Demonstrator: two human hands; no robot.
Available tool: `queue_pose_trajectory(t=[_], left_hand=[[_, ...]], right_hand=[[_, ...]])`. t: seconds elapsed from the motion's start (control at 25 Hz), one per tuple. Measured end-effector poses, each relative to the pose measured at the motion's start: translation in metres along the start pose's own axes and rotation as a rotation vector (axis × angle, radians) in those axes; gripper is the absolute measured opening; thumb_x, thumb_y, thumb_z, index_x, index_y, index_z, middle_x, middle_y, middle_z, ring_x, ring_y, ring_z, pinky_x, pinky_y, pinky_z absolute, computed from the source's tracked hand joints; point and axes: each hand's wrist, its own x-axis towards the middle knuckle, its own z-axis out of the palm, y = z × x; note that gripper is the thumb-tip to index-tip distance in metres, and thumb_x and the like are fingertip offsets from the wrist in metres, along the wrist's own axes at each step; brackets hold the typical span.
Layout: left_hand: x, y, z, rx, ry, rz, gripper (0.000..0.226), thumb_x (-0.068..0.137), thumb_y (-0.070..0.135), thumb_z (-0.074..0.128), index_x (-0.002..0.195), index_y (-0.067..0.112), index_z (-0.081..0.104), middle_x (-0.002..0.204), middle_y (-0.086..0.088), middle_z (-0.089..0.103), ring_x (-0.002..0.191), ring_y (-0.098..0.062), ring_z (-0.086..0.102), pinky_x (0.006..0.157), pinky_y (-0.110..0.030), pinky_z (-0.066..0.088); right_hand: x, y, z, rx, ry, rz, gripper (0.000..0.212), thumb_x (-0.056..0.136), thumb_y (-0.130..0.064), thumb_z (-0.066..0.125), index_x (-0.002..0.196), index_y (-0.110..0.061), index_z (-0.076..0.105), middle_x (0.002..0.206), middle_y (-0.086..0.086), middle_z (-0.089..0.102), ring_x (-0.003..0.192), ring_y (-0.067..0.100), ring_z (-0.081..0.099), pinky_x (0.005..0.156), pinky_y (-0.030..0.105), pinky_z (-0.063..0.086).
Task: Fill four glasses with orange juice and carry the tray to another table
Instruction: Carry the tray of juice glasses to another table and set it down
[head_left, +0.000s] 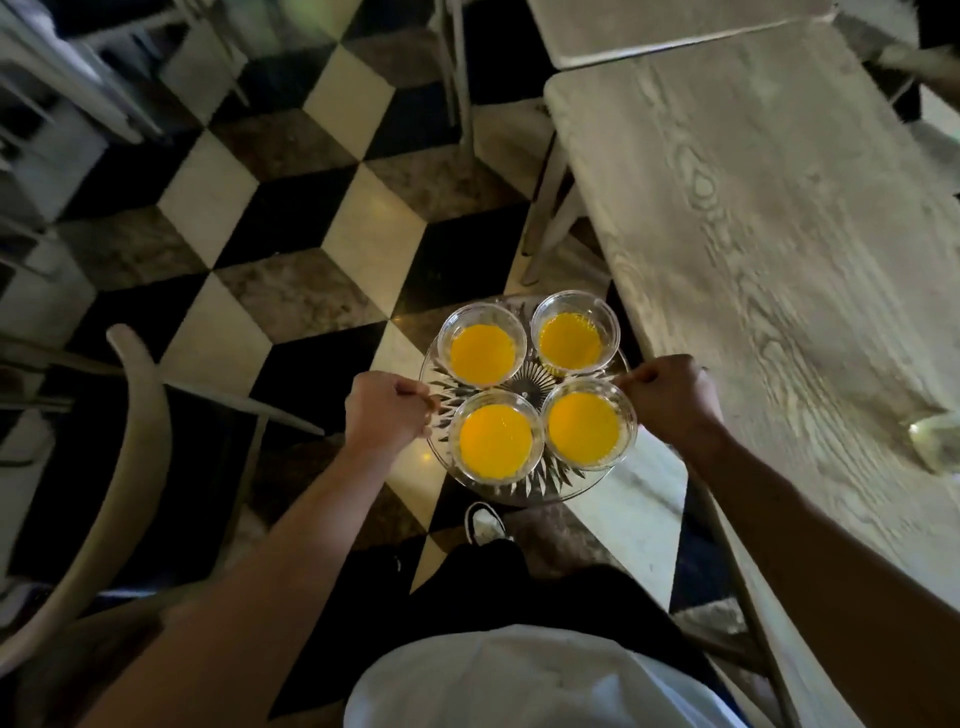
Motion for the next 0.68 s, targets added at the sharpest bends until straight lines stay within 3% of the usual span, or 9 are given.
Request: queue_pose_trajectory(t=[0.24,0.36,0.48,0.56,0.68], left_hand=[[0.046,0.005,-0.039,-0.051,0.048,-0.055,0.01,0.089,-0.003,0.076,0.08,0.002,0.078,0.073,-0.013,0.077,0.064,-0.019,0.074,0.065,-0.041,0.068],[0.065,0.015,-0.052,-0.105,0.057,-0.087,0.007,0.09,-0.007,0.073,0.085,-0.003,0.077,0.075,-0.017,0.076,0.06,-0.02,0.072,0.068,-0.045,0.068],[0.094,0.027,-0.063,-0.121,0.088,-0.102,0.019,0.089,-0.008,0.073,0.073,0.003,0.077,0.076,-0.018,0.077,0.064,-0.024,0.073,0.068,-0.045,0.068],[0.116,0.036,-0.07,-0.133,0.106,-0.117,0.026,0.088,-0.008,0.073,0.067,0.007,0.076,0.075,-0.016,0.078,0.065,-0.025,0.072,0.07,-0.046,0.068],[0.147,0.052,-0.078,-0.132,0.143,-0.139,0.022,0.089,-0.007,0.073,0.073,0.008,0.076,0.077,-0.014,0.078,0.071,-0.024,0.076,0.071,-0.044,0.068]], right_hand=[[0.035,-0.064,0.027,-0.061,-0.059,-0.062,0.021,0.088,-0.028,0.073,0.075,-0.014,0.081,0.062,0.003,0.074,0.044,-0.003,0.057,0.038,0.011,0.035],[0.056,-0.091,0.037,-0.034,-0.098,-0.084,0.02,0.086,-0.03,0.076,0.079,-0.013,0.081,0.057,-0.001,0.072,0.043,-0.002,0.061,0.036,0.008,0.034],[0.083,-0.122,0.046,-0.015,-0.125,-0.115,0.019,0.087,-0.028,0.077,0.078,-0.012,0.081,0.041,-0.01,0.062,0.038,-0.011,0.058,0.035,0.004,0.034],[0.102,-0.144,0.053,-0.029,-0.122,-0.142,0.022,0.087,-0.031,0.077,0.075,-0.012,0.08,0.036,-0.014,0.058,0.039,-0.014,0.056,0.04,0.006,0.041],[0.133,-0.17,0.064,-0.005,-0.155,-0.179,0.021,0.087,-0.032,0.078,0.076,-0.014,0.08,0.05,-0.005,0.07,0.047,-0.004,0.067,0.064,0.029,0.063]])
